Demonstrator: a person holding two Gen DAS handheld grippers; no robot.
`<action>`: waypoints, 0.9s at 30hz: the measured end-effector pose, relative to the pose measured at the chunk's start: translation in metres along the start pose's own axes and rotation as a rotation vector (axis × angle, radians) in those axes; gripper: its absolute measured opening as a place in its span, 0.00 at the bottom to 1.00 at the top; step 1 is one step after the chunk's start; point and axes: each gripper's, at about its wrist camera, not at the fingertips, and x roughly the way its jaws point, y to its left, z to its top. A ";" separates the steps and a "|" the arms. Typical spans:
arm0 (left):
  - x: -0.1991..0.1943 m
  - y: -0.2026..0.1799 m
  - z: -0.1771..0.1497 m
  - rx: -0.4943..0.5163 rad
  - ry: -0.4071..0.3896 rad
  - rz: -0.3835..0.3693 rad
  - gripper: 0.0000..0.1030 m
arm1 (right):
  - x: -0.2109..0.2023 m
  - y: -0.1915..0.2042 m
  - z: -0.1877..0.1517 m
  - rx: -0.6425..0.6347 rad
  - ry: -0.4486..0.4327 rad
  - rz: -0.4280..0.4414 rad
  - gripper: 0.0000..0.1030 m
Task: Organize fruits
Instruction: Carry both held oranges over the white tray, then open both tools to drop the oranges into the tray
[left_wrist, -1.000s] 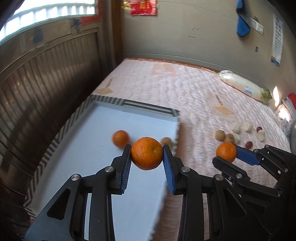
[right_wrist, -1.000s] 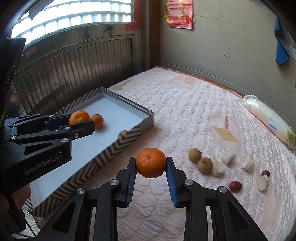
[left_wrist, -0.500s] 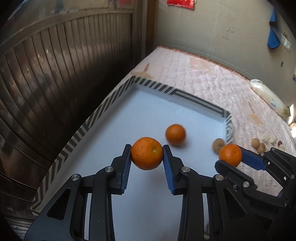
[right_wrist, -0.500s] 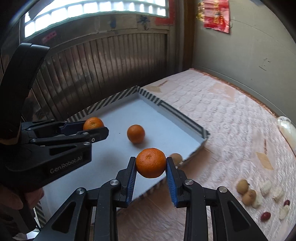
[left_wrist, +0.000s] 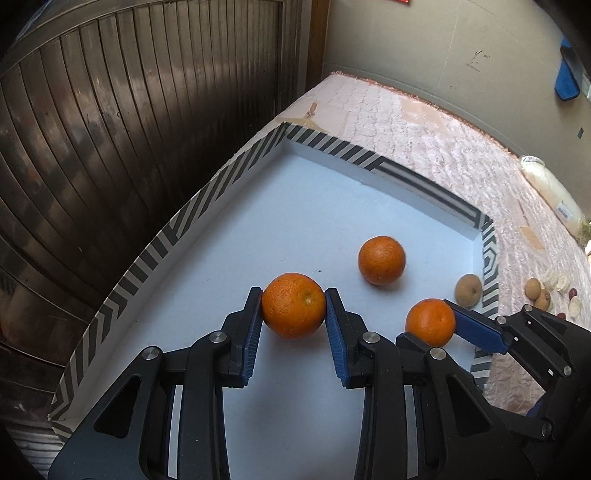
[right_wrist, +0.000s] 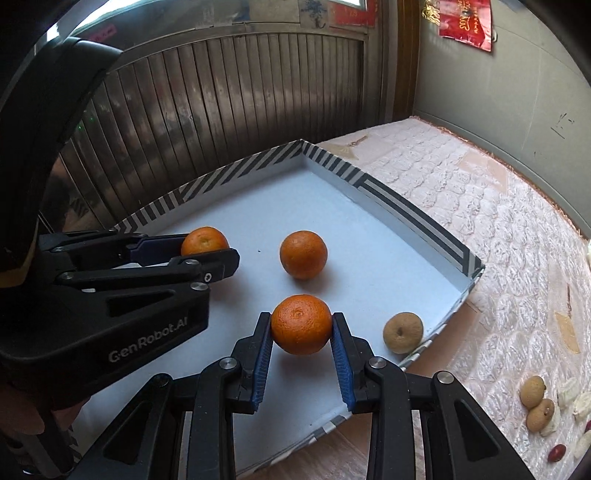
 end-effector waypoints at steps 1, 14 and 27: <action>0.001 0.001 0.000 -0.003 0.007 -0.002 0.32 | 0.000 0.000 0.000 0.001 -0.001 0.006 0.30; -0.013 -0.001 -0.004 -0.014 -0.009 0.007 0.60 | -0.020 0.002 -0.010 0.016 -0.043 0.041 0.34; -0.051 -0.057 -0.012 0.088 -0.092 -0.062 0.60 | -0.082 -0.033 -0.044 0.102 -0.128 -0.064 0.37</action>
